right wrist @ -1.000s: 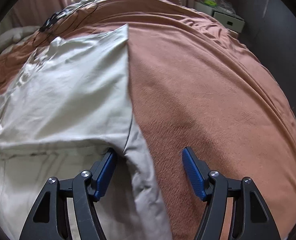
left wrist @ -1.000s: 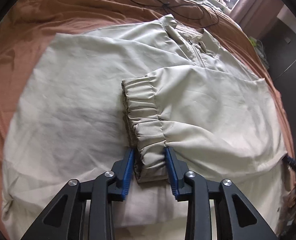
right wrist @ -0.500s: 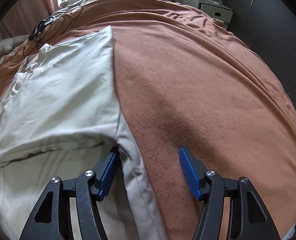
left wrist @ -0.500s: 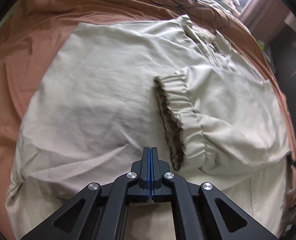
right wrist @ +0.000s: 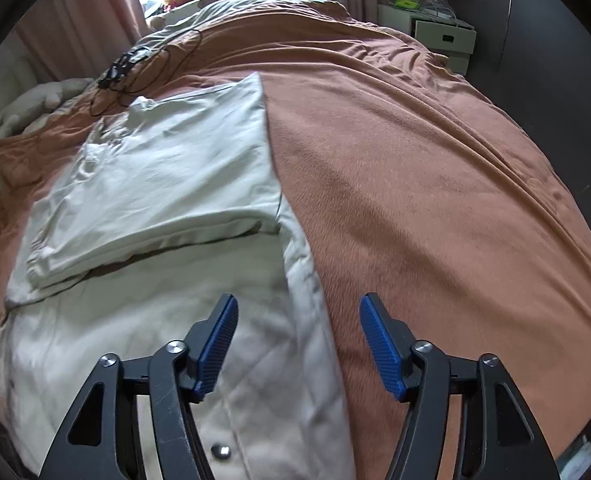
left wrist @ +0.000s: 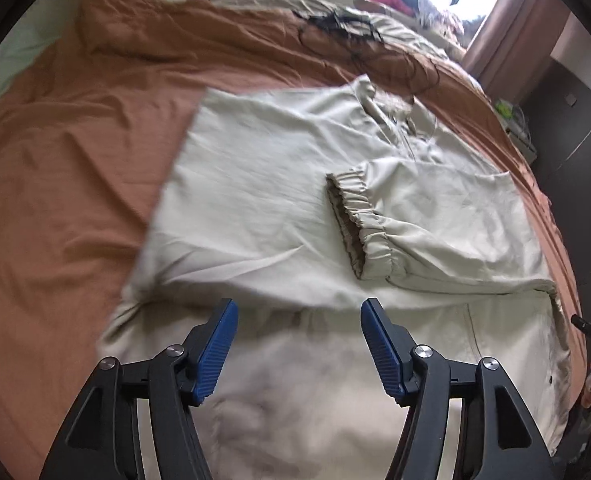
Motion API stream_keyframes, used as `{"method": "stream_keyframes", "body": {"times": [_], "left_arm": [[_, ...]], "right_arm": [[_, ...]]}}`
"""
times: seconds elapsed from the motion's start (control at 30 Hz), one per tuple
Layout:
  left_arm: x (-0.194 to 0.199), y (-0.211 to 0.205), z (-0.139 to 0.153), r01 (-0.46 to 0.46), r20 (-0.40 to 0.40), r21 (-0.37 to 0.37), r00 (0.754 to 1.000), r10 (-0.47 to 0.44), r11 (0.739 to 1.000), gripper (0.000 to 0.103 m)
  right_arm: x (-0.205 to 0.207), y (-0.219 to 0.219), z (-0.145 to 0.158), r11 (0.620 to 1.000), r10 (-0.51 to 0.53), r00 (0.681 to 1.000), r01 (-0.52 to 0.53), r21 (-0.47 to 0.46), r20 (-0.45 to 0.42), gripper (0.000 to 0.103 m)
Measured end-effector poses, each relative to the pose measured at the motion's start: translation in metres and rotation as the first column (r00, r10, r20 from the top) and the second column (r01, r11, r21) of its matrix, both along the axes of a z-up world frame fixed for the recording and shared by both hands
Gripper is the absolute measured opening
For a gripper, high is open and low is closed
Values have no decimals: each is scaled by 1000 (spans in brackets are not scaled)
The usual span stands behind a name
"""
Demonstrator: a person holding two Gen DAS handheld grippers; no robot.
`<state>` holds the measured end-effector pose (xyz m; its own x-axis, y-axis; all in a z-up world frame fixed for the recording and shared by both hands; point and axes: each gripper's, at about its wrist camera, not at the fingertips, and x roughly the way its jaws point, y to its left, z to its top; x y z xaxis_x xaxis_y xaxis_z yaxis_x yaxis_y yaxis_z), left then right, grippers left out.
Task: Fold large clothes
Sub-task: 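Move both grippers to the jacket's drawstring hem edge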
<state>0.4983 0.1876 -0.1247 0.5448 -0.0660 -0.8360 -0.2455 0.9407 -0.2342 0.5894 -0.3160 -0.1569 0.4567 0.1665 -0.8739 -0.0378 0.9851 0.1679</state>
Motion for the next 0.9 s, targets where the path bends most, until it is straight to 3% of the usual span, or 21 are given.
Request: {"method": "stream_keyframes", "body": {"times": [0.37,0.47,0.6,0.73,0.77,0.83,0.9], "left_arm": [[-86,14,25,-81,72,33,994,78,996,73],[-110,11,35,-97,105,90,991,88,991,73],[-141,10,44,-119,164,72,981,106,990,82],[-163,6,50,-119,163,86,981,104,989,89],[-168,5,52,-117,170,88,980,101,989,90],[-180,2,54,-113,192,101,977,93,988,93],[-193,1,57,-116,209,96,973,93,989,101]], "right_arm": [[-57,-20,16,999,-29,998,27,38,50,69],[-69,-28,16,998,-40,998,37,55,54,69],[-85,-37,16,997,-56,997,52,59,60,69],[-103,-45,19,995,-66,996,60,81,66,69],[-107,-48,20,994,-69,995,62,94,69,70],[-117,-52,23,989,-81,993,70,129,81,82],[-125,-53,27,987,-83,991,68,144,102,86]]}}
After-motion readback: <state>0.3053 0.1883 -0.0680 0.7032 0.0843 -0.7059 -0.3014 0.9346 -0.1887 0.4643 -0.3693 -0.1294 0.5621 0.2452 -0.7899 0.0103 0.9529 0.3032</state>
